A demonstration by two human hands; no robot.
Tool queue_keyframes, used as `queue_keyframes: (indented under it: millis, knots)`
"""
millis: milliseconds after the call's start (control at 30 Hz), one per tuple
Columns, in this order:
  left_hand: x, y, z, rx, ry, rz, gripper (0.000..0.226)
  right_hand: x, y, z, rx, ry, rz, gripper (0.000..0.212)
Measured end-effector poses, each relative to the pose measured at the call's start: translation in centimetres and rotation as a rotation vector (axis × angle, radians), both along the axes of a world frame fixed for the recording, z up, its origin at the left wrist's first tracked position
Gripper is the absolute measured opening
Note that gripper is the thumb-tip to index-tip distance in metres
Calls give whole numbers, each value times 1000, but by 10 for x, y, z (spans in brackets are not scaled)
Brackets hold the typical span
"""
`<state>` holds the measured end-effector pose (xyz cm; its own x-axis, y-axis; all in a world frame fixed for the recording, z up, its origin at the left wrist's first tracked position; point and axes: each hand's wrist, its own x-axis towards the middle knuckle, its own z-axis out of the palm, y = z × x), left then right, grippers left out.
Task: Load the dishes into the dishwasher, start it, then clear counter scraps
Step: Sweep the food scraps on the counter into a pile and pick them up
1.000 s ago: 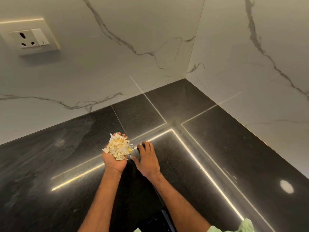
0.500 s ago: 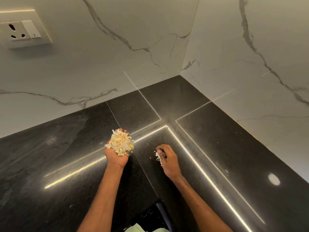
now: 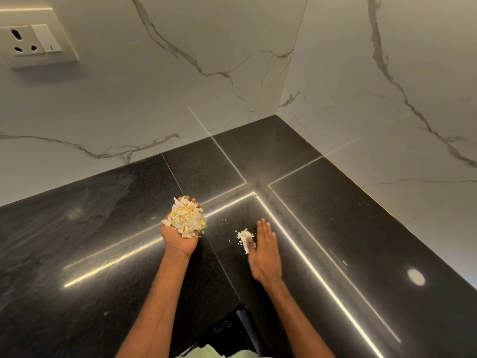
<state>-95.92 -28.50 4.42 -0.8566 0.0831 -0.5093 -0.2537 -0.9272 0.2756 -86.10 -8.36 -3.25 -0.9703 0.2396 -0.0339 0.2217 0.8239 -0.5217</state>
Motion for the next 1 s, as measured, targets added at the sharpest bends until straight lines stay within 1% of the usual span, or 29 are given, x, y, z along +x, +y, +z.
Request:
queue_keyframes:
  millis: [100,200,300,400,467,533,600,700,800,867,900,967,1000]
  knots:
    - [1,-1,-1,-4,0,-6,44,-21,-28,-3,87,-15,120,87]
    - [4,-2,-1,-2,3,1,42,-58,-27,1,124,14,169,80]
    - [8,-3,-4,11,-17,10,43,-85,-22,5,58,51,305,65]
    - [4,-6,-8,6,-21,22,50,-82,-21,4,24,143,442,45]
    - [0,-5,-7,12,-4,27,53,-71,-17,0,50,231,437,29]
    - [-3,-2,-6,29,11,34,50,-59,-10,-4,82,298,389,19]
    - [-6,3,-7,36,14,31,46,-45,-5,-6,103,324,347,18]
    - [-9,10,-10,43,2,14,50,-23,5,-5,130,318,320,25]
    - [-7,17,-12,43,-2,-18,54,5,13,1,125,248,319,43]
    - [-3,22,-13,34,-9,-36,52,19,17,-1,158,223,326,49]
    - [-2,24,-13,28,-7,-44,48,22,17,-2,175,230,321,47]
    - [2,28,-11,25,8,-60,37,27,20,-4,176,249,303,33]
    - [4,30,-11,28,20,-64,36,27,22,-3,182,265,297,27]
